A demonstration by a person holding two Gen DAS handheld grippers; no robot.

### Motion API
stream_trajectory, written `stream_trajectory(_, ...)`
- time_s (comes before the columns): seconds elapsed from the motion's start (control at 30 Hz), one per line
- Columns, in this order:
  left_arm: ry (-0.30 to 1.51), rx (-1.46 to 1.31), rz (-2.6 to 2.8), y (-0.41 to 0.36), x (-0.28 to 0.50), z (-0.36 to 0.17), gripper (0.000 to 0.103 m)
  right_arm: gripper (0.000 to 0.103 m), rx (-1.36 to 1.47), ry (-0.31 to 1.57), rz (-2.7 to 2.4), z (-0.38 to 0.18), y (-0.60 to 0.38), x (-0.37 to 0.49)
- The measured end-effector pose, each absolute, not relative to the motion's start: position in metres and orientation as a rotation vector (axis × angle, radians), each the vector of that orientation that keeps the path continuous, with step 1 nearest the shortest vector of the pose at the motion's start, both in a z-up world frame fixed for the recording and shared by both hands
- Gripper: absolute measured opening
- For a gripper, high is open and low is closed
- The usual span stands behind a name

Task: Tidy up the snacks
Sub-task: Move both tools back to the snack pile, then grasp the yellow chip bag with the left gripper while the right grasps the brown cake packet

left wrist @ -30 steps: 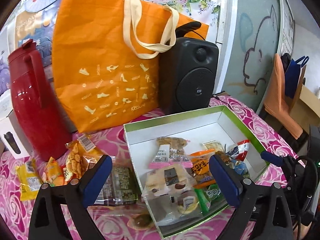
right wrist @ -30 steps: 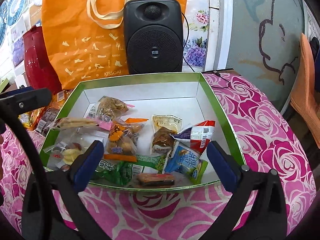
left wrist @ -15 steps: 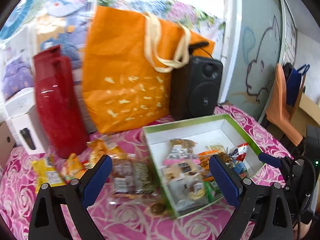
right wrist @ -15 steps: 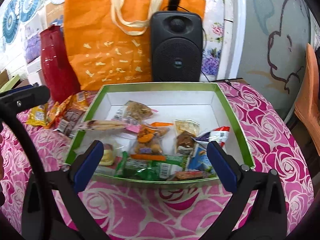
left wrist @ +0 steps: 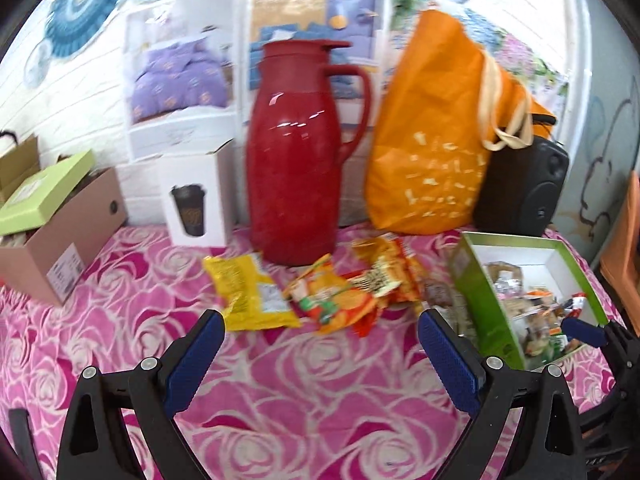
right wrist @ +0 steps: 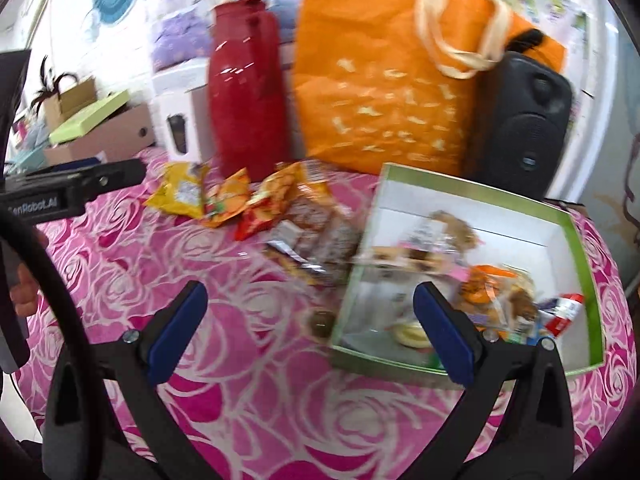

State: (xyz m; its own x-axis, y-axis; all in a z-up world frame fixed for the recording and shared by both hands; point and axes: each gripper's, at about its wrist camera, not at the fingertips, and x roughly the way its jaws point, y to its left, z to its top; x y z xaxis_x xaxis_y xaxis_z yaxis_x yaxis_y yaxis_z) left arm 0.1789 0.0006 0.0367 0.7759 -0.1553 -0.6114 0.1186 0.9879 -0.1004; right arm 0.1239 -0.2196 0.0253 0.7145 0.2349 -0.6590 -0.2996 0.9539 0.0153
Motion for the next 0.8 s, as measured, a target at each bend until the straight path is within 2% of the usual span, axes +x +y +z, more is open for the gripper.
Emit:
stream_trajectory(0.3,0.699,-0.090,-0.103,0.041,0.189,0.016,0.099,0.102,-0.333,0.773,0.274,-0.004,-0.145,0.153)
stream_trajectory(0.47,0.737,-0.087,-0.063,0.061,0.215,0.000,0.099,0.082,-0.409,0.808,0.236,-0.019,-0.133,0.169)
stream_trajectory(0.77,0.821,-0.163,-0.100,0.075,0.266,-0.023,0.099,0.081,-0.488,0.838,0.135,-0.044,-0.130,0.198)
stream_trajectory(0.8,0.832,-0.160,-0.096,0.073,0.273,-0.026,0.099,0.079,-0.483,0.840,0.127,-0.044,-0.132,0.201)
